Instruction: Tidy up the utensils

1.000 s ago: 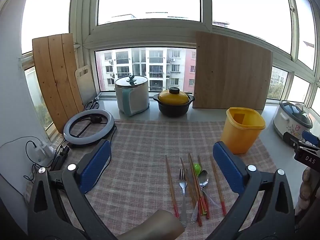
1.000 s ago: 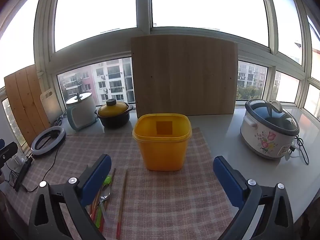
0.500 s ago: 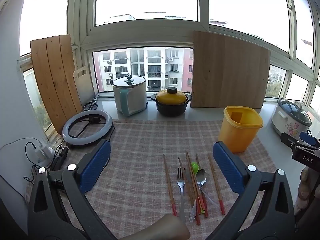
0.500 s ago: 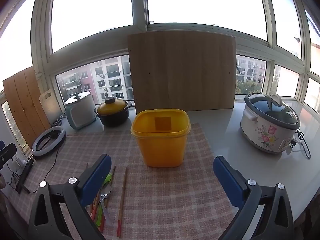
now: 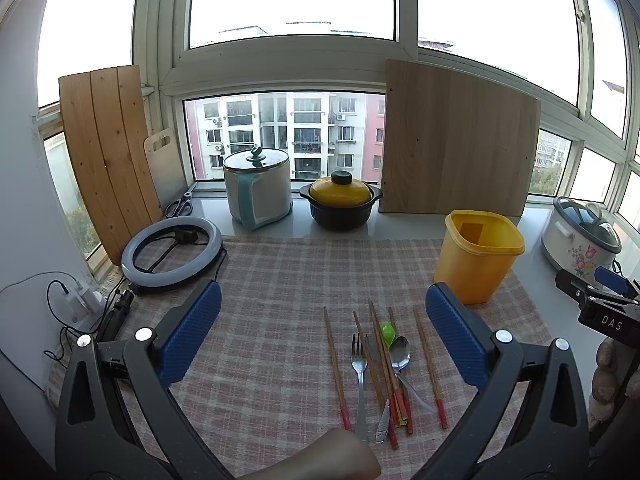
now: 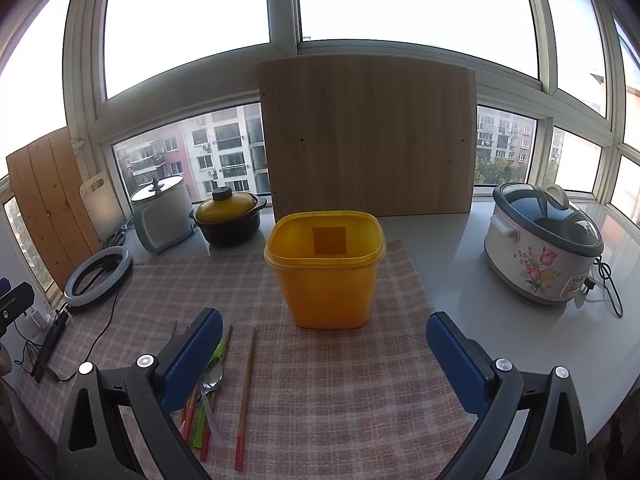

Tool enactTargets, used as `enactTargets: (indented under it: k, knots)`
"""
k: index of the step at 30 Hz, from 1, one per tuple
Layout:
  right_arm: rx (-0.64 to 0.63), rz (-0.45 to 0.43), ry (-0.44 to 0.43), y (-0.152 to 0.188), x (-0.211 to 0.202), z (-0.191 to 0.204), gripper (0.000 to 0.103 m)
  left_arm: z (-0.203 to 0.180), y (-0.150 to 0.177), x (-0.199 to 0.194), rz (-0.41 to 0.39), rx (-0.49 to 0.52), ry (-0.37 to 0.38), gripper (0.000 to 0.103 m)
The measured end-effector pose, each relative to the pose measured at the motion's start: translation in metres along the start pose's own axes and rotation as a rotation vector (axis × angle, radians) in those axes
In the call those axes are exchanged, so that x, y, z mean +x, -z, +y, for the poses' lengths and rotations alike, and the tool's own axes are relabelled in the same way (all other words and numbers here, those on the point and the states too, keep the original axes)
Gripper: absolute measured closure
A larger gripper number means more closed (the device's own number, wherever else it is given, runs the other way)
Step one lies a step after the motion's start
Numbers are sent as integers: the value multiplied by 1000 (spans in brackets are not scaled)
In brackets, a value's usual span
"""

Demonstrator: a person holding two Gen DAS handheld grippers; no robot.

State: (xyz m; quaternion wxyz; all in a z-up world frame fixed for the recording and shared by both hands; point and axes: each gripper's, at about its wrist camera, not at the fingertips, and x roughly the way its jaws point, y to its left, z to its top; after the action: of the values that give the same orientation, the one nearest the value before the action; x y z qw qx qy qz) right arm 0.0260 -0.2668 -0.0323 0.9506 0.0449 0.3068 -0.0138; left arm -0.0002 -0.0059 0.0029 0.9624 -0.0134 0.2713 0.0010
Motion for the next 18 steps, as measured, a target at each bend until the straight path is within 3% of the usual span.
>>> enactTargets:
  k: [18]
  knots:
    - [2, 8, 0, -1, 1, 1, 0, 0, 2, 2, 0, -2, 4, 0]
